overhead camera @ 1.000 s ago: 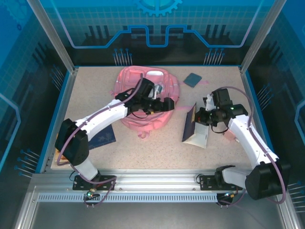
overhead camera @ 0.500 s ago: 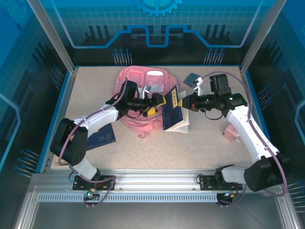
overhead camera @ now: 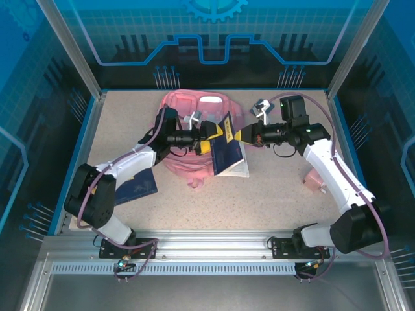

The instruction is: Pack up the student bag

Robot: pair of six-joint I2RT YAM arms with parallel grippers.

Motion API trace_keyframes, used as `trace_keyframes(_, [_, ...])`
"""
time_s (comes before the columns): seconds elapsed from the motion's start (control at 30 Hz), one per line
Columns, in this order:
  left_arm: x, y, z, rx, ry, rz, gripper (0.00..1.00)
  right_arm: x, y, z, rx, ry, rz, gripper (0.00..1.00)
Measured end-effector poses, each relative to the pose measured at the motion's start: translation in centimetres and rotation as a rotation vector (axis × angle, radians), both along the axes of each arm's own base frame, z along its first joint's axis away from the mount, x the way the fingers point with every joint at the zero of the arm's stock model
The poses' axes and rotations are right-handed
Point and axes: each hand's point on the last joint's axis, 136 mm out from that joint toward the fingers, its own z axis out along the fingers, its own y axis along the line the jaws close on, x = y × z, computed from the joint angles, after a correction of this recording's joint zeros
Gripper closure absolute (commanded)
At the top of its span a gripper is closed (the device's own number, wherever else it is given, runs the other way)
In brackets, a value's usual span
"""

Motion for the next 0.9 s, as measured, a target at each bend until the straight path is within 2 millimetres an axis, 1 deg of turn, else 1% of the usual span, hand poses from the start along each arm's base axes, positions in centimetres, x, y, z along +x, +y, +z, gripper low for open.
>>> trace_keyframes(0.07, [0.1,0.4,0.8,-0.014,-0.018,0.011,0.38,0.2,0.0,0.0,0.001,-0.004,-0.001,1.0])
trace_keyframes(0.1, [0.3,0.8,1.3,-0.025,-0.021,0.02,0.43,0.2,0.0,0.0,0.001,-0.005,-0.002,1.0])
trace_keyframes(0.17, [0.8,1.6,2.0,-0.041,-0.039,0.039,0.48,0.3,-0.1,0.0,0.002,-0.003,-0.006,1.0])
trace_keyframes(0.23, [1.2,2.1,2.6,-0.057,-0.059,0.05,0.55,0.4,-0.2,0.0,0.003,-0.002,-0.011,1.0])
trace_keyframes(0.33, [1.1,2.1,3.2,-0.071,-0.073,0.045,0.69,0.6,-0.3,-0.1,0.001,0.002,-0.019,1.0])
trace_keyframes(0.4, [1.1,2.1,3.5,-0.076,-0.078,0.046,0.84,0.7,-0.4,-0.1,0.001,0.006,-0.028,1.0])
trace_keyframes(0.43, [1.1,2.1,3.5,-0.076,-0.082,0.046,0.88,0.8,-0.5,-0.1,0.0,0.008,-0.033,0.99])
trace_keyframes(0.5, [1.1,2.1,3.5,-0.074,-0.082,0.049,0.94,1.1,-0.7,-0.3,-0.01,0.013,-0.05,0.72])
trace_keyframes(0.53, [1.1,2.2,3.5,-0.07,-0.082,0.054,0.96,1.2,-0.8,-0.5,-0.017,0.016,-0.062,0.6])
trace_keyframes(0.57, [1.2,2.3,3.4,-0.064,-0.083,0.064,0.96,1.5,-1.0,-0.7,-0.03,0.02,-0.082,0.46])
trace_keyframes(0.6, [1.3,2.4,3.4,-0.055,-0.083,0.079,0.96,1.7,-1.2,-1.0,-0.041,0.023,-0.101,0.37])
trace_keyframes(0.67, [1.5,2.8,3.4,-0.032,-0.082,0.12,0.97,1.9,-1.7,-1.7,-0.058,0.037,-0.148,0.25])
trace_keyframes(0.77, [2.3,3.8,3.7,0.001,-0.095,0.214,0.97,1.8,-2.4,-3.3,-0.055,0.082,-0.234,0.11])
trace_keyframes(0.87, [3.3,4.9,4.5,0.015,-0.122,0.312,0.96,1.9,-2.7,-4.8,-0.01,0.138,-0.323,0.01])
trace_keyframes(0.9, [3.7,5.3,4.8,0.018,-0.129,0.35,0.96,2.1,-2.6,-5.2,0.012,0.152,-0.349,0.0])
